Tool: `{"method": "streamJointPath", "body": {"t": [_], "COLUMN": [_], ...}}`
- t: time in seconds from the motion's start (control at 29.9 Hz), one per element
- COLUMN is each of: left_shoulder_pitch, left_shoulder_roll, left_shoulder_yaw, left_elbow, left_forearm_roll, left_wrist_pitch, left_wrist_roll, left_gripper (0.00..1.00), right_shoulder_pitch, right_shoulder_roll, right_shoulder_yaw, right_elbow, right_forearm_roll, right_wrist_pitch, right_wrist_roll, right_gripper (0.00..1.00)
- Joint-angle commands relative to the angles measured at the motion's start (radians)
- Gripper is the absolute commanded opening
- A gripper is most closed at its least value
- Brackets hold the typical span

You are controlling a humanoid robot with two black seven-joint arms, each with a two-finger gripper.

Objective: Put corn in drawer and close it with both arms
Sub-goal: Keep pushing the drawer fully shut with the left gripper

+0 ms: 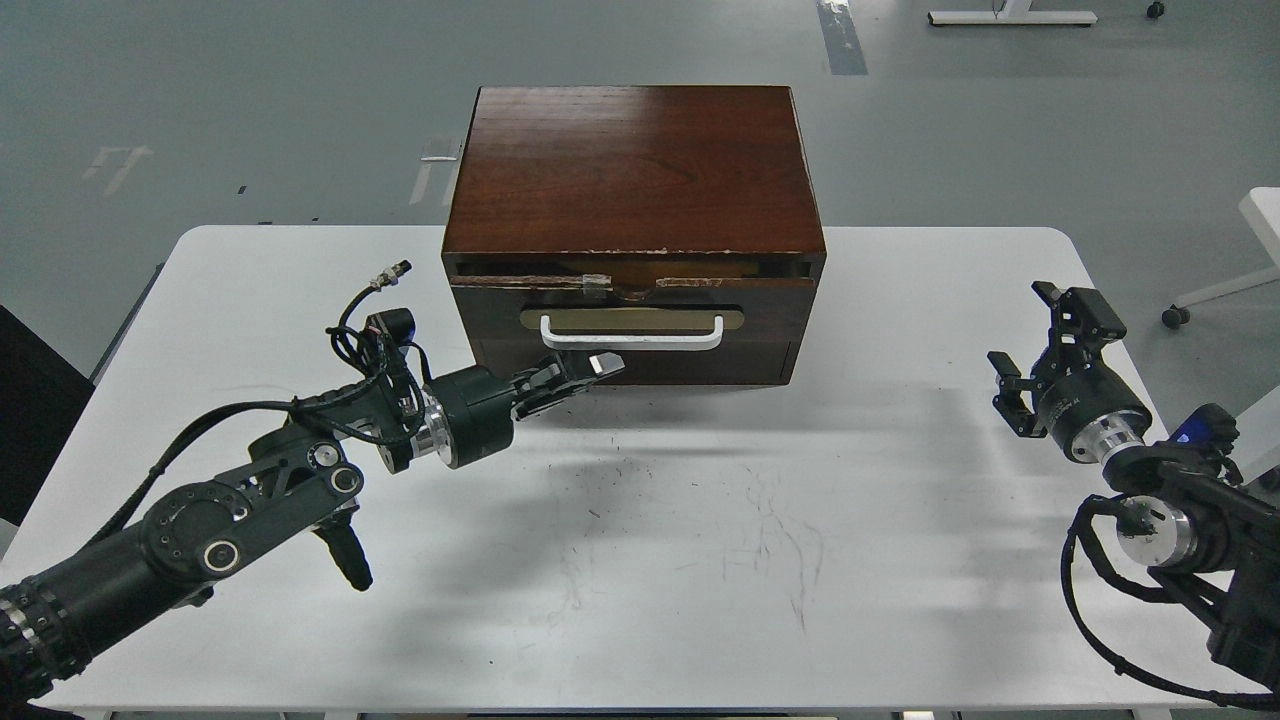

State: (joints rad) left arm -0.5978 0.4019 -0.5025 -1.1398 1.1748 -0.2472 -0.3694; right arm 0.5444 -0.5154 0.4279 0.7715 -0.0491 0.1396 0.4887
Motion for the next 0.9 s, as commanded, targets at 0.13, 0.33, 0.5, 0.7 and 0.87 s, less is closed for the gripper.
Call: {"method": "streamJointPath", "body": {"t": [0.13, 0.33, 0.5, 0.7, 0.87], "left_shoulder_pitch": [-0.011, -0.030, -0.031, -0.048, -0.056], "left_shoulder_roll": [0.000, -0.021, -0.020, -0.020, -0.020], "left_shoulder_yaw": [-0.001, 0.002, 0.002, 0.002, 0.002], "left_elbow": [0.032, 0.063, 0.087, 0.097, 0.101], "left_forearm_roll": [-0.012, -0.026, -0.027, -0.030, -0.032], "left_wrist_pitch": [-0.006, -0.015, -0.027, -0.049, -0.055], "left_wrist_roll": [0.006, 0.006, 0.006, 0.004, 0.004], "left_gripper": [0.00, 0.00, 0.00, 0.00, 0.00], "right_shoulder_pitch": [-0.001, -0.004, -0.009, -0.009, -0.011], "right_shoulder_roll": [0.002, 0.002, 0.002, 0.000, 0.000], "right_shoulder_yaw": [0.000, 0.000, 0.000, 0.000, 0.000], "right_elbow": [0.000, 0.002, 0.000, 0.002, 0.002], "right_forearm_roll": [0.000, 0.000, 0.000, 0.000, 0.000], "right_wrist_pitch": [-0.002, -0.002, -0.002, -0.002, -0.002], "right_wrist_roll": [0.000, 0.000, 0.000, 0.000, 0.000], "right_gripper": [0.98, 0.98, 0.98, 0.98, 0.98]}}
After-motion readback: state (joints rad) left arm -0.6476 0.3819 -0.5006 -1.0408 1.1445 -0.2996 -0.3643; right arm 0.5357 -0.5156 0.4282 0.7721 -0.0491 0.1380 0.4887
